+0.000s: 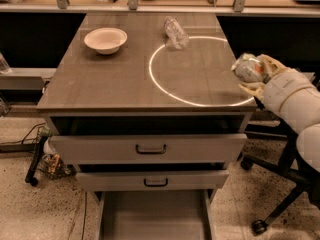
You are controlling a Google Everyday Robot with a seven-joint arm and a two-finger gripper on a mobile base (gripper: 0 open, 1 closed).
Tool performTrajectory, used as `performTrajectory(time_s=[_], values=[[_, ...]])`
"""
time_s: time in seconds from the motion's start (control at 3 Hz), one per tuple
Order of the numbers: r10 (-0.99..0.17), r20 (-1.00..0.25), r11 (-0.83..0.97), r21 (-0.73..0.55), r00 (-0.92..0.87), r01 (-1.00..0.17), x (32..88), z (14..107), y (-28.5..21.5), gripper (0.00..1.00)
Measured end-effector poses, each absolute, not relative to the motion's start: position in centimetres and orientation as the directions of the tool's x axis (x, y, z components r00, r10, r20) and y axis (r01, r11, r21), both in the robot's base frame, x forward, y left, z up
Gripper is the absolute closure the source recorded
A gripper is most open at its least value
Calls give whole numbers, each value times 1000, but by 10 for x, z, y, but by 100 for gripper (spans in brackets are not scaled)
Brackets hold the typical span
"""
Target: Pick 7up can from bottom drawer and place on counter
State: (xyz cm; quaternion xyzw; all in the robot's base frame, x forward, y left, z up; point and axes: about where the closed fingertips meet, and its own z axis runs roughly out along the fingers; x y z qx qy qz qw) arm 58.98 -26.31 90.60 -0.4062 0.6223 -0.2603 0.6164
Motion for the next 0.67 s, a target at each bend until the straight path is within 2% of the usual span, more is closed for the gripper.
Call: performTrajectory(time_s=[0.33, 0.67], values=[[-771, -608, 567, -791, 190, -229, 608, 928, -207, 100], [-727, -646, 586, -760, 234, -280, 620, 930, -175, 100]])
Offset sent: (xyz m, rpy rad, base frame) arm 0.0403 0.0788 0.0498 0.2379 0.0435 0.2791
